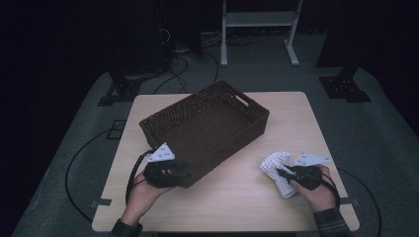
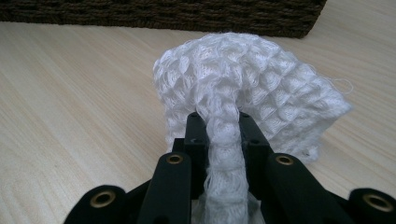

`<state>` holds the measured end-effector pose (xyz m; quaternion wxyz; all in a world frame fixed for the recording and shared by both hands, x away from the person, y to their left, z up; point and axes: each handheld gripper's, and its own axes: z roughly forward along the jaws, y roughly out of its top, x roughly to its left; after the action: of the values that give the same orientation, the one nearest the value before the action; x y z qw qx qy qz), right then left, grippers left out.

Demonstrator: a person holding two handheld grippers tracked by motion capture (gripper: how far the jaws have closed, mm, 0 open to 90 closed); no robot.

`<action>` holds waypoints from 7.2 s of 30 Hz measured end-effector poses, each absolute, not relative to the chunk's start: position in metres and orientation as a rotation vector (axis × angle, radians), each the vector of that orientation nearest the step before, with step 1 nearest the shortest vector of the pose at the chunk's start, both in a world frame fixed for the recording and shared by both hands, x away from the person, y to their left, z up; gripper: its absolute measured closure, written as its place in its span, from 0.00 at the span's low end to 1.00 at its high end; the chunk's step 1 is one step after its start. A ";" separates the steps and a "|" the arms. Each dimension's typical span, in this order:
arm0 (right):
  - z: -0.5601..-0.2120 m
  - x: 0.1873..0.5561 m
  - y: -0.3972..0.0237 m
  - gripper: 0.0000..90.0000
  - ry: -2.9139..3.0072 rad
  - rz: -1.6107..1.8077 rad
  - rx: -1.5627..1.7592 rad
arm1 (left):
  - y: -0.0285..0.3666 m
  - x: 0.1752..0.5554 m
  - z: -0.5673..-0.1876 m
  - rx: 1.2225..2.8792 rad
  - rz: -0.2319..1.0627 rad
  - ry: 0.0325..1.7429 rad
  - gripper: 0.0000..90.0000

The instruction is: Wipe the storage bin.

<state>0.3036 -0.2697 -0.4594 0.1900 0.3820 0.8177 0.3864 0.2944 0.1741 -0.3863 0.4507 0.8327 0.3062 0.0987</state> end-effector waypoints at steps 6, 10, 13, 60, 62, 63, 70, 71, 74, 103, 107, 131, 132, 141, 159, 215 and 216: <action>-0.460 0.304 -0.270 0.86 2.299 1.086 1.079 | 0.186 0.285 -0.382 2.020 0.305 0.796 0.41; -0.459 0.304 -0.269 0.86 2.298 1.086 1.078 | 0.194 0.281 -0.390 2.017 0.357 0.837 0.34; -0.459 0.304 -0.270 0.86 2.299 1.086 1.080 | 0.199 0.279 -0.397 2.012 0.361 0.857 0.31; -0.449 0.329 -0.272 0.86 2.255 1.104 1.096 | 0.182 0.304 -0.500 2.126 0.490 1.032 0.07; -0.446 0.335 -0.273 0.86 2.237 1.110 1.104 | 0.183 0.304 -0.500 2.126 0.478 1.032 0.11; -0.443 0.340 -0.275 0.86 2.225 1.125 1.113 | 0.183 0.304 -0.500 2.125 0.478 1.032 0.11; -0.432 0.358 -0.278 0.86 2.201 1.133 1.136 | 0.183 0.304 -0.500 2.126 0.478 1.032 0.11; -0.430 0.363 -0.278 0.86 2.182 1.104 1.154 | 0.183 0.304 -0.500 2.126 0.478 1.032 0.11; -0.427 0.372 -0.278 0.86 2.183 1.104 1.158 | 0.183 0.305 -0.500 2.124 0.478 1.033 0.11; -0.411 0.431 -0.288 0.86 2.141 1.236 1.143 | 0.183 0.305 -0.500 2.122 0.480 1.032 0.11; -0.417 0.437 -0.285 0.86 2.158 1.250 1.141 | 0.183 0.305 -0.500 2.122 0.479 1.032 0.11; -0.448 0.450 -0.266 0.86 2.279 1.111 1.145 | 0.183 0.305 -0.500 2.122 0.480 1.030 0.11; -0.449 0.450 -0.266 0.86 2.283 1.108 1.141 | 0.183 0.305 -0.500 2.121 0.481 1.030 0.11; -0.457 0.452 -0.268 0.85 2.299 1.092 1.165 | 0.183 0.305 -0.500 2.121 0.481 1.030 0.11; -0.458 0.449 -0.268 0.85 2.305 1.085 1.161 | 0.183 0.305 -0.500 2.122 0.480 1.031 0.11; -0.463 0.441 -0.255 0.85 2.394 1.036 1.099 | 0.183 0.305 -0.500 2.122 0.480 1.030 0.11; -0.463 0.441 -0.255 0.85 2.394 1.036 1.099 | 0.183 0.305 -0.500 2.122 0.480 1.030 0.11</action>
<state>0.4413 -0.2548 -0.4626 0.1548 0.3837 0.8354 0.3617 0.3047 0.1826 -0.5003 0.3588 0.8228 0.3994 0.1862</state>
